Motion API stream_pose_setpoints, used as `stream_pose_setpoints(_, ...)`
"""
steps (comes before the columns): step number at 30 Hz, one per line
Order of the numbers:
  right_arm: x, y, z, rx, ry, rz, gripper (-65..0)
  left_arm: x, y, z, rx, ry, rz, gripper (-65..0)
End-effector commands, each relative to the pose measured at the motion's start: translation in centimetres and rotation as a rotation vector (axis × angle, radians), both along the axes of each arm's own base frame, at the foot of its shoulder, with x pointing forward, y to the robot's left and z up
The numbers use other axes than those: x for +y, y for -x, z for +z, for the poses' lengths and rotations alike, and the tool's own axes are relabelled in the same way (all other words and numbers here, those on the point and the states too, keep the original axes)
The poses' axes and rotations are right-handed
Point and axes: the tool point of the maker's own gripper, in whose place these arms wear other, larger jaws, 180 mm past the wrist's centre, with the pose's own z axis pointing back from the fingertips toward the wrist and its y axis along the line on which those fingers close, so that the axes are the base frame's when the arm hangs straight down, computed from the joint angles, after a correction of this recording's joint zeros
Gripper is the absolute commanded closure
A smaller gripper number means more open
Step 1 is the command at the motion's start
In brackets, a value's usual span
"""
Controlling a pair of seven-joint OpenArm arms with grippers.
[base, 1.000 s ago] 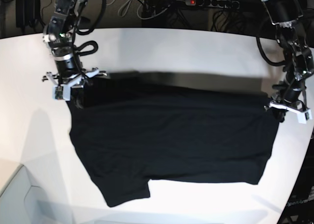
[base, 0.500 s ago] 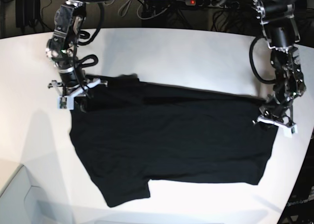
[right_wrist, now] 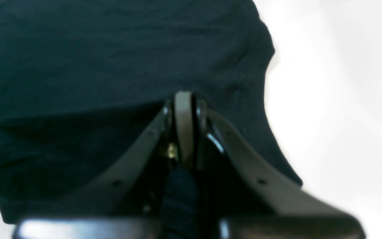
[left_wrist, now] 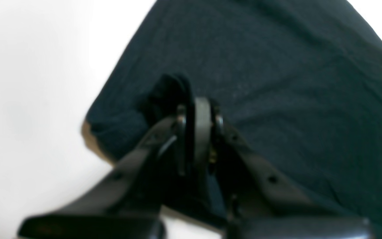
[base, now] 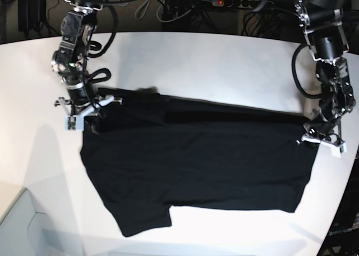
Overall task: Layout the t-shirt on the table in an organized manner, then fold the t-shirt properly
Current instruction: 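Lower the folded edge onto the shirt and adjust both grippers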
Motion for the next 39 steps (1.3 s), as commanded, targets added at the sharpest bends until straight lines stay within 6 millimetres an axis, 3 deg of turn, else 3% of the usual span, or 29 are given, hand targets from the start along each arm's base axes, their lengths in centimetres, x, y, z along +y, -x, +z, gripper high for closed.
stream_pose_setpoints(1, -0.1, -1.0, 1.8, -0.068, -0.004, 0.000, 0.0, 0.8, -1.3, 2.1, -0.062, -0.023, 0.002, -0.1)
stream_pose_setpoints(12, -0.3, -1.4, 2.1, -0.076, -0.003, -0.005, 0.0, 1.6, -0.7, 2.1, -0.053, -0.033, 0.010, -0.1)
stream_pose_setpoints(17, -0.2, -1.3, 1.2, -0.055, -0.015, -0.004, 0.0, 2.0, -0.5, 1.9, -0.044, -0.043, 0.013, -0.2)
stream_pose_setpoints(25, -0.2, -1.3, 1.2, -0.051, -0.010, 0.000, 0.0, 2.0, -0.8, 2.2, -0.058, -0.039, 0.018, -20.3)
stream_pose_setpoints(39, -0.4, -1.3, 1.3, -0.054, -0.008, -0.003, 0.0, 2.1, -3.6, 5.5, -0.168, -0.046, 0.035, -20.8)
